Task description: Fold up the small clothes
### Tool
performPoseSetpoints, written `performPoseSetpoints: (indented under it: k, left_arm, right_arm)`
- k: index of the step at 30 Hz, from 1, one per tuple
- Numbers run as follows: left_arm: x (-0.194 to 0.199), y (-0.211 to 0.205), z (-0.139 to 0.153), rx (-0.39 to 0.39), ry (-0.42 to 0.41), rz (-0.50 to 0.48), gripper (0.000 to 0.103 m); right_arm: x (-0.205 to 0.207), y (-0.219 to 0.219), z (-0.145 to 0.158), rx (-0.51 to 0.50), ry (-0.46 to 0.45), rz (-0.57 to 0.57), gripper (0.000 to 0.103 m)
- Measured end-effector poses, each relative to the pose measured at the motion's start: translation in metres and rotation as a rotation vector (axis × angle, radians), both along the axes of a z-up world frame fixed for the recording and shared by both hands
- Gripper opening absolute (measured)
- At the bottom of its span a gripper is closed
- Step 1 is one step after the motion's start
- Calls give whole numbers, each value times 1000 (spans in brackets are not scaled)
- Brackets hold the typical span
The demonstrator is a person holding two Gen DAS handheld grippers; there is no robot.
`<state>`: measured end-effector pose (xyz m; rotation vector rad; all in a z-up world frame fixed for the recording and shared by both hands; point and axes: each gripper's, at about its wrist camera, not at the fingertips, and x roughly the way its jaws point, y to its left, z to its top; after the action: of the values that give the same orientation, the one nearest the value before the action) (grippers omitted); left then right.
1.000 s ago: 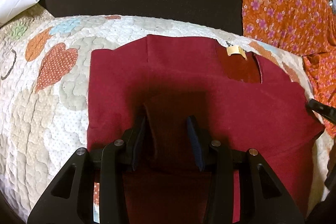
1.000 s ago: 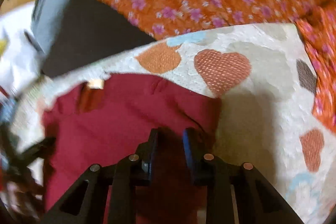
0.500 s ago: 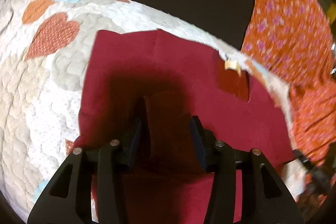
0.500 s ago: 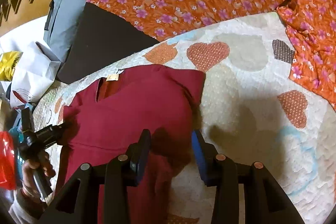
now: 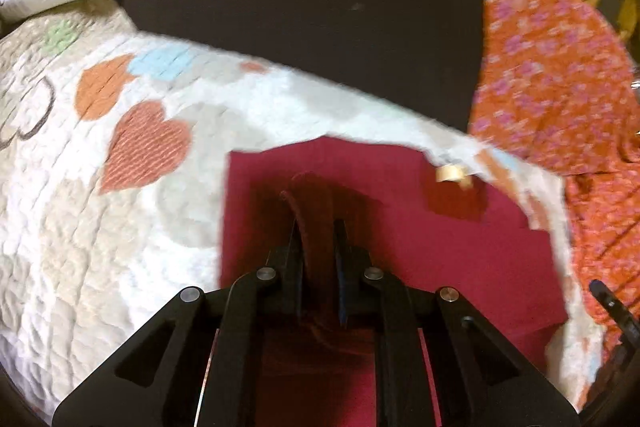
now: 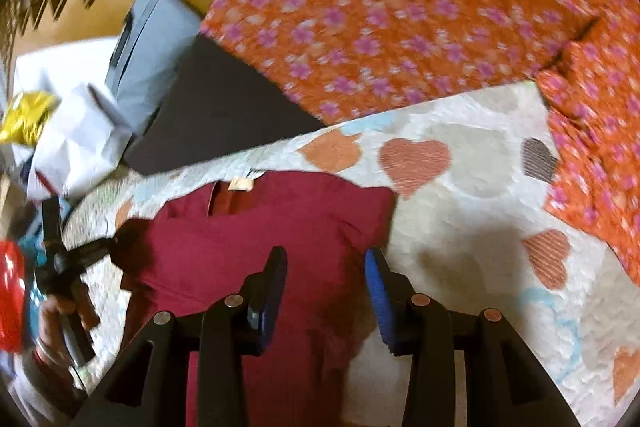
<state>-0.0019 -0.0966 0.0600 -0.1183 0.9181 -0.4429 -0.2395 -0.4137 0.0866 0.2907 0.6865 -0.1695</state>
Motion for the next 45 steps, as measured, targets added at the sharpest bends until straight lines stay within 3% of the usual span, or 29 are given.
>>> performPoseSetpoints:
  k: [3, 7, 13, 17, 20, 21, 23, 25, 29, 36, 45]
  left_arm:
    - [0, -2, -22, 46, 35, -3, 11]
    - [-6, -6, -20, 86, -2, -17, 11]
    - [-13, 8, -13, 34, 24, -13, 14]
    - [-33, 29, -5, 4, 49, 1, 19]
    - [-58, 52, 1, 9, 62, -7, 19]
    - [-65, 57, 1, 6, 67, -10, 21]
    - [-90, 75, 2, 0, 79, -16, 45]
    - [-115, 89, 1, -10, 77, -9, 57]
    - [-162, 105, -3, -5, 110, -32, 57]
    - [-220, 111, -21, 60, 160, -103, 57]
    - [-258, 112, -31, 85, 175, -111, 57]
  right_arm:
    - [24, 16, -21, -62, 85, 31, 39]
    - [49, 24, -61, -146, 246, 50, 37]
    - [24, 28, -40, -161, 182, 25, 37]
    - [37, 32, -65, -196, 292, 34, 37]
    - [34, 28, -63, -171, 281, 24, 37]
    - [25, 28, -53, -141, 268, 22, 37]
    - [6, 34, -35, -92, 217, 45, 37]
    - [-19, 43, -22, -61, 195, 68, 38]
    - [-65, 64, -20, -23, 217, 119, 41]
    - [-151, 99, -54, 91, 327, 167, 45]
    - [-185, 115, -79, 133, 381, 160, 46]
